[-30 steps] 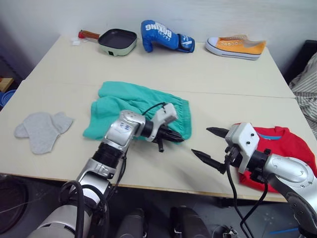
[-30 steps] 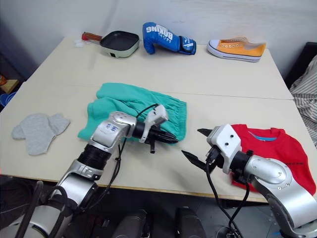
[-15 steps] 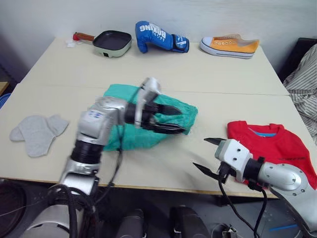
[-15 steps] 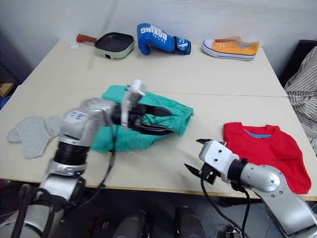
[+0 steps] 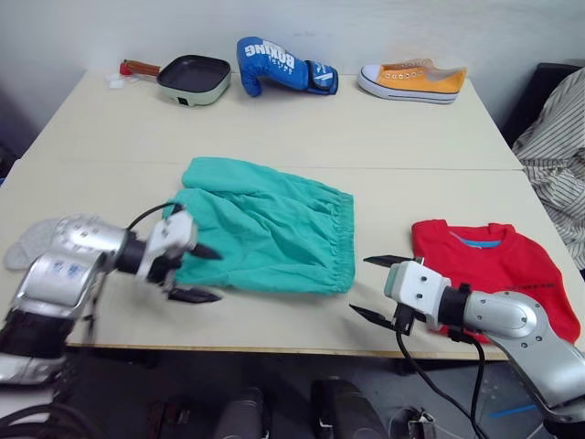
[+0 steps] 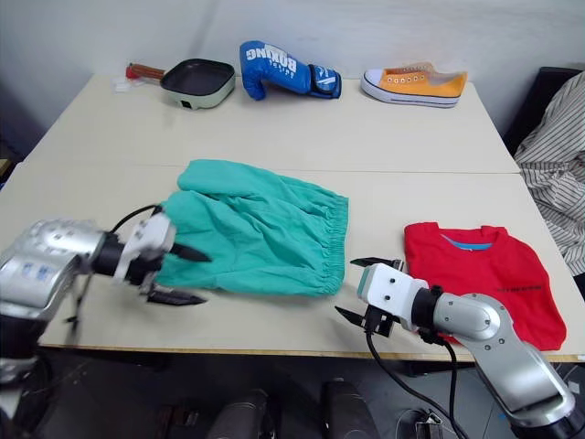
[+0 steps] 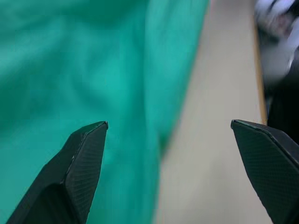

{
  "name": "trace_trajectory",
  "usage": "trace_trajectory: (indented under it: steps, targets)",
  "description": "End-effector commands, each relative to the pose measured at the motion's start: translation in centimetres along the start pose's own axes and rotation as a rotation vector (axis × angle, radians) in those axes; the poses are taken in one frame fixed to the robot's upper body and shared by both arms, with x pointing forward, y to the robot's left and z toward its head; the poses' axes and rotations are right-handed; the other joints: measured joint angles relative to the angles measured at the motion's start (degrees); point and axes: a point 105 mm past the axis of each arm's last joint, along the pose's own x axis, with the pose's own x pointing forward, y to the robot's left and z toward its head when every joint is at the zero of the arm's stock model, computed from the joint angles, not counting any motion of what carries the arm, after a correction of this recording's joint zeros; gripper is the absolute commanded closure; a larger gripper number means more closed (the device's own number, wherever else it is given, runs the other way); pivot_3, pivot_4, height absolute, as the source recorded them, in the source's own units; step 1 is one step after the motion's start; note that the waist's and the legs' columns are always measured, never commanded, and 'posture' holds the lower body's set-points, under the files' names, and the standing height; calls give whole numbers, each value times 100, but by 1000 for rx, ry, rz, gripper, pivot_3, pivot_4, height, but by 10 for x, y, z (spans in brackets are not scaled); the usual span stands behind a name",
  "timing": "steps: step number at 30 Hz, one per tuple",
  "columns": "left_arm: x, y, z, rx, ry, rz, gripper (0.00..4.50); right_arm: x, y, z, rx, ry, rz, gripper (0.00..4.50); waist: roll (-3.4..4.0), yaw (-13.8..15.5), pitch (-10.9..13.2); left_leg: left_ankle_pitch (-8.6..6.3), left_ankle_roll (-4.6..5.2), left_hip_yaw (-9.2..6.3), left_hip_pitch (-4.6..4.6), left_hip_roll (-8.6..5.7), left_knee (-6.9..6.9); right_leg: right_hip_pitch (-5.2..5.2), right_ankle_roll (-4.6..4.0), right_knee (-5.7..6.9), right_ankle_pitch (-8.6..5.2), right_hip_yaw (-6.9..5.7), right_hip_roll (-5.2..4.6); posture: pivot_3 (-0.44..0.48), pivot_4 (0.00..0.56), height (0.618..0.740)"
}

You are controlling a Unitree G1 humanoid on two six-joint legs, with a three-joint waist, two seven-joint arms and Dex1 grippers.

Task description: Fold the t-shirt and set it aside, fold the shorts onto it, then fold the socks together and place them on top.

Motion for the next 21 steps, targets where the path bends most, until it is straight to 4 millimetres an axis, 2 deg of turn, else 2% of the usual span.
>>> trace_trajectory:
  steps: [1, 4, 9, 10, 12, 15, 21]
  targets:
    - [-21, 6, -12, 115, 72, 100, 73, 8, 0, 6, -52, -41, 20, 0, 1, 65, 0, 0, 2, -3, 2, -3, 2, 5, 0, -1, 0, -1, -5, 0, 150, 740]
    - [-26, 16, -28, 172, 141, 199, 73, 21, -2, 3, -58, -52, 7, 0, 1, 125, 0, -14, 27, 2, 42, -10, 2, 45, 0, -6, 0, 5, -15, 0, 150, 740]
    - [-24, 36, -44, 216, 192, 324, 73, 36, -7, -8, -146, -18, -4, 0, 1, 122, 0, -20, 25, 9, 36, -11, -4, 27, 0, 5, 0, 3, -15, 0, 150, 740]
    - [-23, 40, -49, 217, 205, 338, 27, 37, -7, -11, -160, -11, -5, 180, 1, 119, -1, -20, 25, 12, 34, -12, -4, 23, 0, 6, 0, 3, -15, 0, 150, 740]
    - [-19, 45, -54, 219, 210, 349, 0, 39, -11, -12, -151, -18, -27, 619, 1, 128, -1, -20, 25, 14, 32, -12, -5, 23, 1, 14, 1, 1, -14, 0, 150, 740]
    - [-13, 51, -57, 204, 189, 365, 587, 41, -19, -10, -147, -29, -56, 1682, 8, 121, -5, -19, 23, 19, 36, -11, -1, 28, 2, 14, 1, 1, -15, 0, 150, 740]
    - [-4, 49, -61, 149, 159, 312, 2470, 36, -23, -11, -149, -30, -64, 3817, 19, 125, -11, -16, 21, 22, 49, -11, 2, 35, 2, 14, 1, 2, -15, 0, 150, 740]
